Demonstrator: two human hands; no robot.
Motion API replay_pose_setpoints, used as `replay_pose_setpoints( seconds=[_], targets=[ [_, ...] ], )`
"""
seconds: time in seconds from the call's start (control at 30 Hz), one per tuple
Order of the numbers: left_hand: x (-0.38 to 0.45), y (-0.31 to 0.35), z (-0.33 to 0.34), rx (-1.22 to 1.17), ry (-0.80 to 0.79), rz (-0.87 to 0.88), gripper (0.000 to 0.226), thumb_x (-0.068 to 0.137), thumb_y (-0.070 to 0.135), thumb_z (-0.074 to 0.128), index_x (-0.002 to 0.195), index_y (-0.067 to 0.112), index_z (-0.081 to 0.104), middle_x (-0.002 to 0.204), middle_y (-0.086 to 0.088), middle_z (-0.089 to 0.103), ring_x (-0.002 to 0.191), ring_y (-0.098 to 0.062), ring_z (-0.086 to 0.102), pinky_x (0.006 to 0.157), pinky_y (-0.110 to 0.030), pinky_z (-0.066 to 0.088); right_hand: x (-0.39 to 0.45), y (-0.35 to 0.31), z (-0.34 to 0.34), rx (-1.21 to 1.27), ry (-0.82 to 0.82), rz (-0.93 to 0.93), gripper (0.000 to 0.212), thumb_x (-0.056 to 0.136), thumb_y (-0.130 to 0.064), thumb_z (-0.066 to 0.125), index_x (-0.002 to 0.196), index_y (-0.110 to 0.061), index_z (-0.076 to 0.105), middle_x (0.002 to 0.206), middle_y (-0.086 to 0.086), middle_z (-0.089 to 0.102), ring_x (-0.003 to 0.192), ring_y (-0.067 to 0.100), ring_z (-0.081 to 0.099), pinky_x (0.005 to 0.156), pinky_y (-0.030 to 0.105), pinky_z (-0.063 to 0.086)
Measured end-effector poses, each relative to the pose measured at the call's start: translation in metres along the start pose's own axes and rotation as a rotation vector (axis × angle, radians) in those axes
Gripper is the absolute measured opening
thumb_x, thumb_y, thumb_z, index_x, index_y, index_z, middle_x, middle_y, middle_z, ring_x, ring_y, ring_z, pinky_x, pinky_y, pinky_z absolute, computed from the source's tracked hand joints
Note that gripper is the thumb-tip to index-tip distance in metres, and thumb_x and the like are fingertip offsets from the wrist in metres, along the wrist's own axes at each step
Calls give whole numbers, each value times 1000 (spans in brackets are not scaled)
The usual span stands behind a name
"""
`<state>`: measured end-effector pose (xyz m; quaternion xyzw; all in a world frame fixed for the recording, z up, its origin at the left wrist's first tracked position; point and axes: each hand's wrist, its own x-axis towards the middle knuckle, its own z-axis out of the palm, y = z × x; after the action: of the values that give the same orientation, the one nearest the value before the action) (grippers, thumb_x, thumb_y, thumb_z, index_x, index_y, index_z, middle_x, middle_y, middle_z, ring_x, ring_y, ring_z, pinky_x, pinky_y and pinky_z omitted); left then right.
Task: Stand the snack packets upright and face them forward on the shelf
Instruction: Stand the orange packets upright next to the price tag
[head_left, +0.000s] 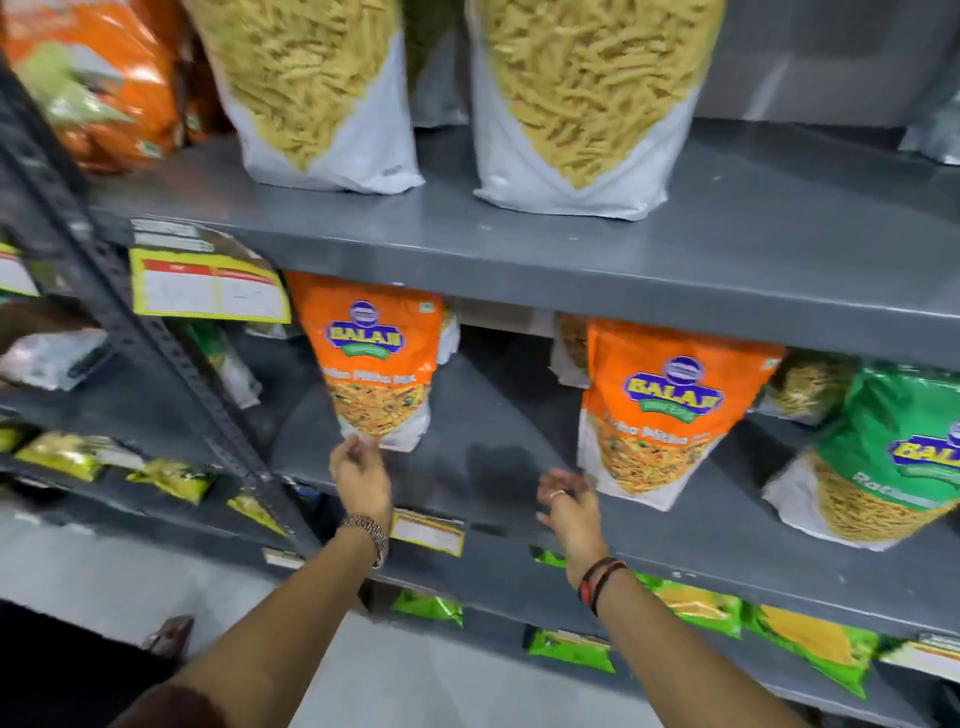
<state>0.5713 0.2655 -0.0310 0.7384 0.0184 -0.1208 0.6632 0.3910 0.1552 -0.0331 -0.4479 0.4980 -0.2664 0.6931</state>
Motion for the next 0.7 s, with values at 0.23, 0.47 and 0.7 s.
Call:
replay_pose_setpoints(
  seconds=[0.23,0.47,0.7],
  targets=[
    [105,29,-43,70,-340,61,84,74,24,73,141,6,26,144,-13,41,135,-28,39,110,-40,35,18,-35,141,-196,-277,-149,62,81,-8,65,134,-4,34,129,8,49,118,20,48,93,27,47],
    [162,35,-47,253,-711,35,92,54,26,84,132,14,37,139,-9,50,129,-26,47,106,-49,41,35,-33,191,-335,-343,-209,54,74,-10,73,123,-10,49,111,0,63,105,16,61,83,23,51],
    [172,37,-39,302,-731,90,105,42,37,85,132,11,37,138,-14,49,127,-31,47,104,-53,42,47,-21,194,-400,-216,-267,59,64,-32,79,117,-20,55,124,10,63,115,28,58,101,52,45]
  ],
)
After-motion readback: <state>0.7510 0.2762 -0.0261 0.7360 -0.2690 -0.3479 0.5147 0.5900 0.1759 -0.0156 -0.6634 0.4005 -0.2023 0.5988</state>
